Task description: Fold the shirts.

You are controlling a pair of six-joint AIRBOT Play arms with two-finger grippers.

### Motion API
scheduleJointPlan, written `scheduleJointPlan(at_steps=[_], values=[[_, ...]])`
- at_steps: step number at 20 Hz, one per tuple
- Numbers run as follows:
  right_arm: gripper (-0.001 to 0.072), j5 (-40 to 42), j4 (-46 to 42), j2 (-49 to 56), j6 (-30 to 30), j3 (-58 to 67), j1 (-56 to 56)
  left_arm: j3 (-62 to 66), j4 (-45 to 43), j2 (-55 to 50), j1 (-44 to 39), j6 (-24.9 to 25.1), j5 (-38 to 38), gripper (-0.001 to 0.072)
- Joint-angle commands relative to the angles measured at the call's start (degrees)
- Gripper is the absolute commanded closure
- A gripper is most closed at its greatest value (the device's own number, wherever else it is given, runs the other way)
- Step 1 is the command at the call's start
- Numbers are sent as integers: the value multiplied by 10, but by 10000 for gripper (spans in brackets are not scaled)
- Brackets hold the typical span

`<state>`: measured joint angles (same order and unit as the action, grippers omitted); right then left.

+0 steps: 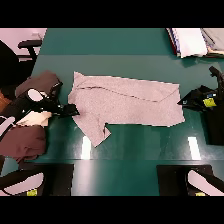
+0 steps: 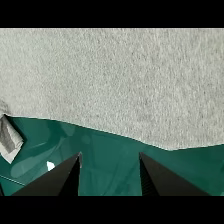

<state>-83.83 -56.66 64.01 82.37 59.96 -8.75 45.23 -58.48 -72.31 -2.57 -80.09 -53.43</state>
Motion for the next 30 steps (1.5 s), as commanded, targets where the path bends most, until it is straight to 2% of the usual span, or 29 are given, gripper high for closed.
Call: scheduleJointPlan(at_steps=[1, 3, 4, 7, 9, 10, 11, 16, 17, 18, 19, 23, 24, 25, 26, 27, 30], values=[[303, -8, -6, -3, 0, -1, 0, -2, 2, 1, -9, 0, 9, 228], [303, -10, -23, -3, 1, -2, 0, -2, 2, 1, -9, 0, 9, 577], [302, -14, -37, -3, 2, -6, 0, -2, 2, 1, -8, 0, 12, 681], [303, -16, -90, -3, 12, -57, -2, 14, -1, 1, -7, 0, 9, 687], [300, 0, -91, -3, 12, -112, -24, 26, -1, 1, -7, 2, 0, 687], [267, 14, -89, -3, 12, -138, -39, 32, 0, 1, -7, 2, -4, 686], [183, 26, -88, -3, 12, -164, -58, 35, 1, 1, -7, 2, -6, 686], [211, 136, -2, -3, 9, -256, -104, 37, 2, 1, -7, 2, -4, 687], [214, 157, 10, -3, 9, -264, -102, 37, 2, 1, -7, 2, -4, 686], [263, 179, 21, -3, 9, -268, -98, 37, 2, 1, -7, 2, -1, 687], [274, 194, 25, -2, 9, -268, -91, 37, 2, 1, -7, 2, 3, 686], [285, 236, 47, 35, 9, -266, -53, 37, 3, 1, -7, 2, 3, 686], [390, 242, 47, 49, 7, -266, -43, 37, 2, 1, -7, 2, 1, 686], [539, 246, 46, 58, -5, -261, -32, 38, 2, 1, -7, 2, -2, 687], [639, 244, 45, 64, -16, -250, -21, 43, 2, 2, -7, 2, -11, 687], [699, 239, 43, 61, -19, -236, -13, 50, -1, 11, -7, 3, -18, 687], [699, 220, 40, 13, -19, -162, -3, 86, -18, 82, -7, 6, -26, 687]])
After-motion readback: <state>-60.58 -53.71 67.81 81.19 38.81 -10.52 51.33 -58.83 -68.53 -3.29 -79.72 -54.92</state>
